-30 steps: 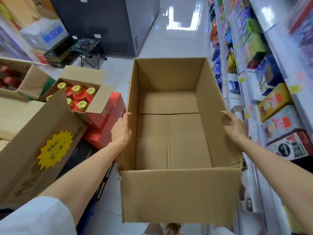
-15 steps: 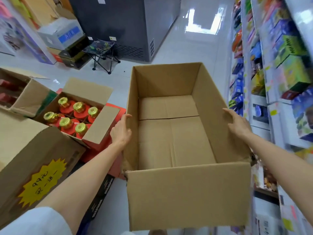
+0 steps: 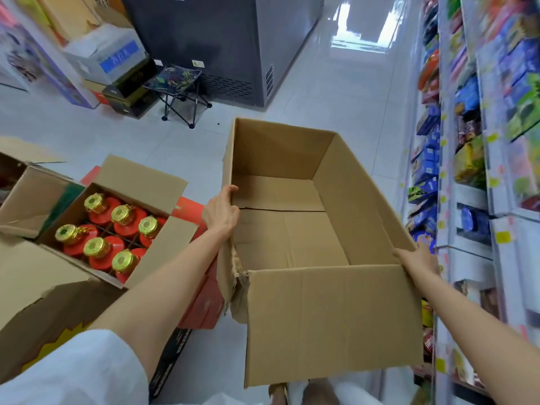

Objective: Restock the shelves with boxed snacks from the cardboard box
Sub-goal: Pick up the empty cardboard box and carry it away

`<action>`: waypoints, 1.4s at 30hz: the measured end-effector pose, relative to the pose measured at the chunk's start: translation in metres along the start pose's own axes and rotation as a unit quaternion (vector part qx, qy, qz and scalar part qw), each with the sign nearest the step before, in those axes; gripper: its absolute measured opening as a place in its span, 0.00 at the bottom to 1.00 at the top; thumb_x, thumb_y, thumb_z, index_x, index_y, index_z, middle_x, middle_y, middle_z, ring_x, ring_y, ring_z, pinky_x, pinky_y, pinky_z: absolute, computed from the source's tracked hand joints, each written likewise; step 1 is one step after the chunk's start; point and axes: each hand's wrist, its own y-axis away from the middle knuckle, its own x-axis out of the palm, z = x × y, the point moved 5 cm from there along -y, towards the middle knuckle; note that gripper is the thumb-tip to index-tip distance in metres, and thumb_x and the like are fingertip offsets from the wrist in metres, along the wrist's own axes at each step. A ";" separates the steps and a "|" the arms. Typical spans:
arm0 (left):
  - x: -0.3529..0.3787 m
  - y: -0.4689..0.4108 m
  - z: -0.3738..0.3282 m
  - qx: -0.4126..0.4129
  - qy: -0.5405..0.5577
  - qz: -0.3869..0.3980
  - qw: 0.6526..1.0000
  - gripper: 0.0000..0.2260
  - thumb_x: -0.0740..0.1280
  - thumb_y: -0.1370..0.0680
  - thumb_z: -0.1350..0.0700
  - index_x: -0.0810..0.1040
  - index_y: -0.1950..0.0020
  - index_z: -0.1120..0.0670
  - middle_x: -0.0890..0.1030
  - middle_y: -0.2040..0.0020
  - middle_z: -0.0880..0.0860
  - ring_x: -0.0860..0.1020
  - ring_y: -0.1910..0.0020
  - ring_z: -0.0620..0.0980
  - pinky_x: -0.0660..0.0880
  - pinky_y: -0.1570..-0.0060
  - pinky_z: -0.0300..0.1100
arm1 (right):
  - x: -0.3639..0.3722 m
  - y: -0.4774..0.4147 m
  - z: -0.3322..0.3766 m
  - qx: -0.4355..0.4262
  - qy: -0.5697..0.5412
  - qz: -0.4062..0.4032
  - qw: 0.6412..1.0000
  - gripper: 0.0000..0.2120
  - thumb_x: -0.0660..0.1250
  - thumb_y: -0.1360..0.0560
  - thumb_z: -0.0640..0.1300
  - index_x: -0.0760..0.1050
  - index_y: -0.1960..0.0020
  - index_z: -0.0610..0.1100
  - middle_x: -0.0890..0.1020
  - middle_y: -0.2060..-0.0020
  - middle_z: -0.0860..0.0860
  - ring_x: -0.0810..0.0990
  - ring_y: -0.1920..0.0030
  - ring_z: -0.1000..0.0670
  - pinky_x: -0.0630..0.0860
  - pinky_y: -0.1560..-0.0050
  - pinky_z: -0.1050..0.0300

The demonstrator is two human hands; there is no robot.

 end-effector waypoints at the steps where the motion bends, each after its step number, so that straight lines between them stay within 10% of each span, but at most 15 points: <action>1: 0.001 -0.005 -0.003 -0.003 -0.002 -0.002 1.000 0.26 0.57 0.26 0.68 0.69 0.33 0.48 0.78 0.41 0.58 0.75 0.41 0.60 0.70 0.46 0.47 | 0.003 -0.009 -0.002 0.006 -0.012 0.011 1.000 0.25 0.70 0.30 0.46 0.69 0.36 0.42 0.75 0.42 0.38 0.74 0.43 0.37 0.71 0.45 0.46; 6: 0.008 -0.028 -0.024 -0.008 -0.012 -0.002 1.000 0.27 0.56 0.29 0.69 0.69 0.33 0.47 0.78 0.41 0.57 0.75 0.43 0.60 0.68 0.50 0.45 | 0.021 -0.053 -0.001 0.077 -0.028 0.120 0.989 0.07 0.64 0.28 0.35 0.76 0.50 0.38 0.73 0.66 0.44 0.72 0.63 0.44 0.74 0.58 0.55; 13: 0.017 -0.062 -0.046 -0.025 -0.016 -0.015 0.999 0.28 0.57 0.29 0.68 0.69 0.33 0.47 0.78 0.41 0.57 0.75 0.43 0.60 0.69 0.48 0.47 | 0.022 -0.065 0.009 0.025 0.140 0.109 0.984 0.15 0.62 0.27 0.53 0.71 0.47 0.43 0.79 0.53 0.42 0.78 0.52 0.39 0.75 0.51 0.48; 18: 0.025 -0.075 -0.058 -0.031 -0.022 -0.009 0.999 0.27 0.57 0.29 0.68 0.70 0.33 0.47 0.79 0.42 0.57 0.75 0.43 0.60 0.69 0.49 0.46 | 0.035 -0.074 0.030 0.207 -0.134 0.271 0.931 0.13 0.63 0.22 0.38 0.67 0.40 0.33 0.72 0.55 0.39 0.76 0.61 0.36 0.73 0.86 0.52; 22: 0.027 -0.083 -0.056 -0.031 -0.027 -0.003 0.999 0.28 0.57 0.30 0.69 0.69 0.34 0.46 0.79 0.42 0.57 0.76 0.45 0.60 0.68 0.51 0.46 | 0.039 -0.080 0.056 0.218 -0.186 0.280 0.916 0.08 0.59 0.22 0.32 0.65 0.44 0.32 0.70 0.57 0.37 0.75 0.52 0.30 0.71 0.87 0.47; 26: 0.026 -0.087 -0.050 -0.042 -0.023 -0.024 0.999 0.29 0.56 0.30 0.70 0.71 0.35 0.47 0.79 0.41 0.57 0.76 0.45 0.61 0.70 0.51 0.48 | 0.047 -0.104 0.060 0.185 -0.192 0.238 0.934 0.25 0.72 0.28 0.41 0.67 0.35 0.38 0.72 0.44 0.40 0.77 0.61 0.37 0.75 0.82 0.46; 32: 0.020 -0.091 -0.040 -0.066 -0.024 -0.049 0.996 0.29 0.55 0.31 0.71 0.73 0.38 0.45 0.80 0.42 0.56 0.76 0.44 0.60 0.69 0.50 0.47 | 0.081 -0.105 0.038 0.197 -0.116 0.310 0.923 0.30 0.73 0.29 0.42 0.63 0.33 0.38 0.69 0.40 0.42 0.73 0.47 0.34 0.77 0.76 0.41; 42: 0.021 -0.106 -0.033 -0.085 -0.004 -0.049 0.995 0.24 0.59 0.27 0.67 0.62 0.32 0.51 0.80 0.41 0.56 0.78 0.49 0.62 0.70 0.50 0.49 | 0.102 -0.127 0.070 0.311 -0.317 0.249 0.861 0.21 0.53 0.26 0.22 0.64 0.33 0.27 0.70 0.36 0.31 0.70 0.38 0.28 0.66 0.89 0.40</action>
